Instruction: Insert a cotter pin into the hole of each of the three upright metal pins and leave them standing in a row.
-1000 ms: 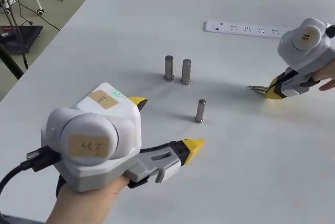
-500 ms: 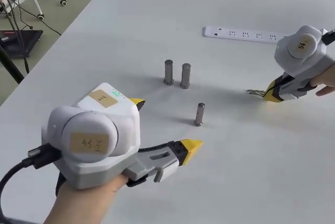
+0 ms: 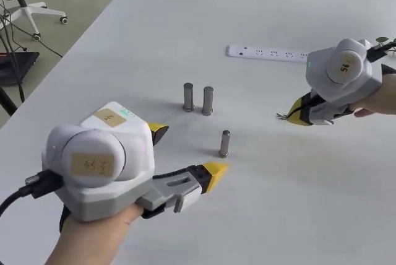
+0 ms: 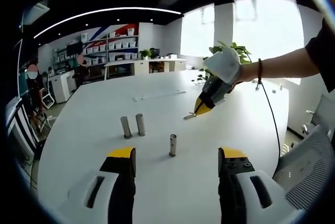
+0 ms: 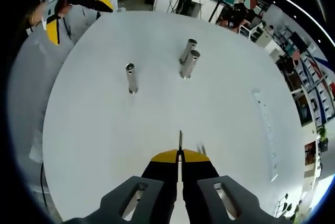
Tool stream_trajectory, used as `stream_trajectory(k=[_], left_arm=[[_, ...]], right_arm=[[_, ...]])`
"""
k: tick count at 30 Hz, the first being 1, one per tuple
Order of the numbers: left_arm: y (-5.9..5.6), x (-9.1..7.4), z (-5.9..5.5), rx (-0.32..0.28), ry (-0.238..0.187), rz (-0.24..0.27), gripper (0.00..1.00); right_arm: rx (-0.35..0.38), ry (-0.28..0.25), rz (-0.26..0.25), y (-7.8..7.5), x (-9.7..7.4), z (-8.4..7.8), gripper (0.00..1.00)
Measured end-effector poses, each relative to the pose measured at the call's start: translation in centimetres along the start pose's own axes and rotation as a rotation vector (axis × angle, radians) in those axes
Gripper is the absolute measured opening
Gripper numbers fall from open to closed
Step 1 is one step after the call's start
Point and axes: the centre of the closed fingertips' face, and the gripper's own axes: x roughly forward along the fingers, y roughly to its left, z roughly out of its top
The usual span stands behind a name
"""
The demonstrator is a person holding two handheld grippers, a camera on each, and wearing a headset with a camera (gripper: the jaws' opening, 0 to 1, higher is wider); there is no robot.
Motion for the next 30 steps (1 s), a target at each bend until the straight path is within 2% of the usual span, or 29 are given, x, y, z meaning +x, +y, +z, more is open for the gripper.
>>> stream_trajectory(k=[3,6,14,16,22,25,30], left_arm=[[-0.3,0.2,-0.1,0.015,0.011,-0.013,0.6],[-0.5,0.4,-0.2,0.006,0.021,-0.031,0.54],[-0.8,1.0,0.2,0.009,0.014,-0.053,0.46],[-0.9,1.2,0.4,0.004,0.009,-0.063,0.44],[-1.3,1.6,0.7,-0.026,0.015,-0.099,0.34],[-1.5,1.7,0.8,-0.026,0.013,-0.108,0.31],[-2.0,2.0,1.2,-0.095,0.004,-0.145,0.26]], right_arm=[[-0.03,-0.028,-0.001,0.8,-0.5,1.3,0.0],[-0.063,-0.058,0.002,1.8,-1.0,2.7,0.0],[-0.148,-0.109,0.002,3.7,-1.8,5.3,0.0],[-0.166,-0.127,0.007,3.5,-1.4,5.6,0.0],[-0.228,-0.165,0.015,5.0,-1.9,7.4,0.0],[-0.273,-0.167,0.018,5.7,-2.2,8.0,0.0],[-0.315,-0.186,0.021,6.5,-2.8,8.9,0.0]])
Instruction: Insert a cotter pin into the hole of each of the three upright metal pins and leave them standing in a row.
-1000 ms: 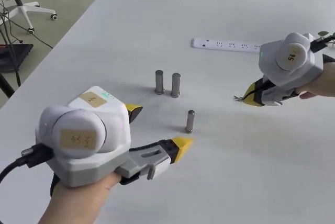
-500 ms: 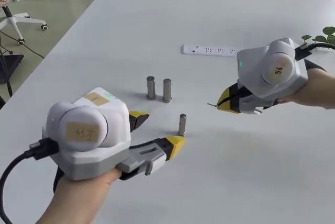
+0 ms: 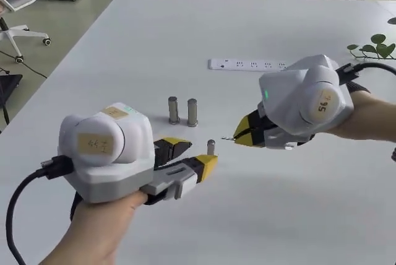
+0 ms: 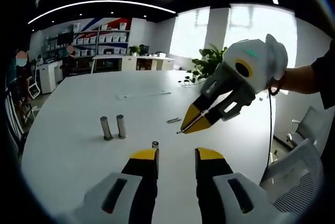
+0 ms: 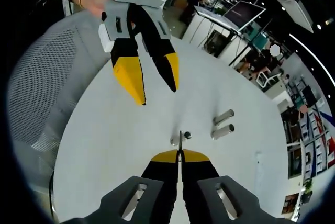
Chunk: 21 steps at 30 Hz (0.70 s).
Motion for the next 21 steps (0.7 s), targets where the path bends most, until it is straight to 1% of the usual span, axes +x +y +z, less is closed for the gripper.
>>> stream_trajectory(k=[1,3,7,12,14,17,19,21], left_arm=[[0.0,0.0,0.0,-0.008,-0.001,-0.001,0.24],[-0.1,0.2,0.1,-0.038,-0.009,-0.008,0.21],[-0.2,0.4,-0.1,-0.072,-0.006,-0.019,0.19],[-0.7,0.5,-0.2,-0.105,-0.007,-0.039,0.16],[-1.0,0.6,-0.2,-0.128,-0.01,-0.052,0.16],[-1.2,0.7,-0.1,-0.186,-0.027,-0.074,0.15],[-1.5,0.7,0.1,-0.224,-0.042,-0.094,0.13],[-1.6,0.6,0.2,-0.243,-0.051,-0.106,0.11]], right_arm=[[-0.004,-0.002,-0.001,0.0,0.0,0.1,0.0],[-0.018,-0.024,0.001,0.2,-0.2,0.6,0.0],[-0.034,-0.042,-0.011,0.3,-0.4,1.2,0.0],[-0.055,-0.059,-0.027,0.5,-0.7,1.8,0.0],[-0.06,-0.068,-0.029,0.6,-0.7,2.1,0.0],[-0.08,-0.079,-0.024,1.0,-0.9,2.6,0.0],[-0.089,-0.086,-0.026,1.1,-0.9,2.9,0.0],[-0.098,-0.092,-0.025,1.3,-0.9,3.1,0.0]])
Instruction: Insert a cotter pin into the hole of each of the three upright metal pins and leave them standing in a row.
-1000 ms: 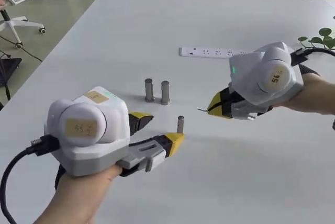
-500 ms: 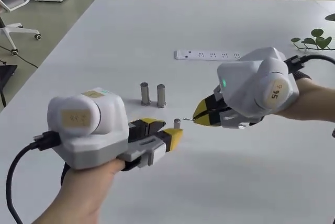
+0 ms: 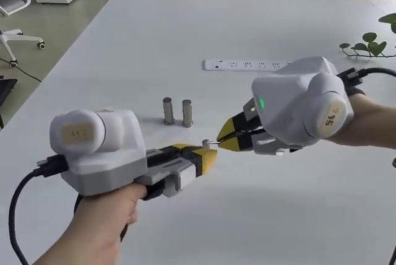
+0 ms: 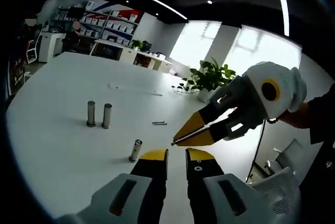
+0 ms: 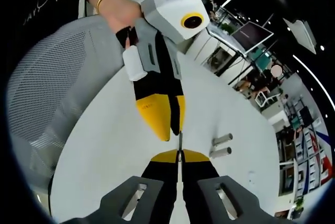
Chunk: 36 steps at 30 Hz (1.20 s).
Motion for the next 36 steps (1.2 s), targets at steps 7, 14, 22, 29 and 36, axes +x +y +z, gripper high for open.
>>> stream_trajectory(k=[7,14,22,29,36], left_arm=[[-0.2,0.0,0.2,-0.027,-0.013,-0.014,0.06],[-0.2,0.0,0.2,-0.048,-0.02,-0.016,0.03],[-0.1,0.0,0.1,-0.078,-0.019,-0.01,0.01],[0.2,-0.1,0.3,-0.128,-0.035,-0.017,0.01],[0.3,-0.2,0.3,-0.079,-0.035,-0.011,0.0]], right_arm=[[-0.036,-0.007,0.008,0.4,0.0,0.6,0.0],[-0.052,-0.007,0.01,0.5,0.0,0.8,0.0],[-0.067,-0.009,0.01,0.8,0.1,1.1,0.0],[-0.063,-0.013,-0.002,0.6,0.2,1.3,0.0],[-0.054,-0.017,-0.011,0.6,0.3,1.3,0.0]])
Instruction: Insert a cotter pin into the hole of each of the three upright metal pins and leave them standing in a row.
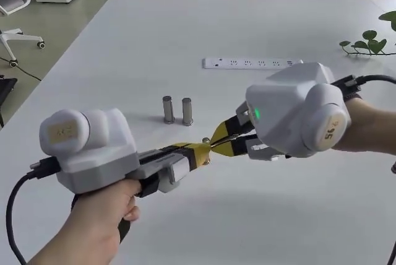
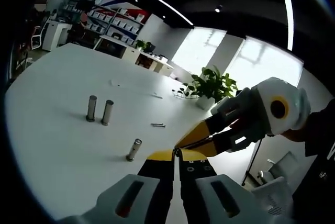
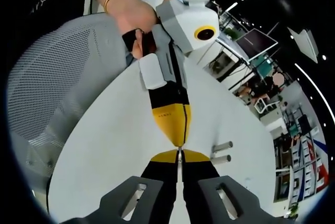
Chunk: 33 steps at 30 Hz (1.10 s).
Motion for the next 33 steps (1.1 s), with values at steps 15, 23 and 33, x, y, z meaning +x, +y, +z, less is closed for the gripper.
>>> stream_trajectory(k=[15,23,33], left_arm=[[-0.3,-0.1,0.2,0.212,0.019,0.002,0.0],[0.0,-0.7,-0.3,0.41,0.083,-0.002,0.0],[-0.9,-0.8,-0.9,0.53,0.122,-0.088,0.0]], right_arm=[[0.19,-0.068,0.012,-0.1,-0.2,0.1,0.01],[0.336,-0.099,0.035,0.1,-0.6,-0.8,0.05],[0.499,-0.153,0.121,1.3,-0.9,-0.7,0.09]])
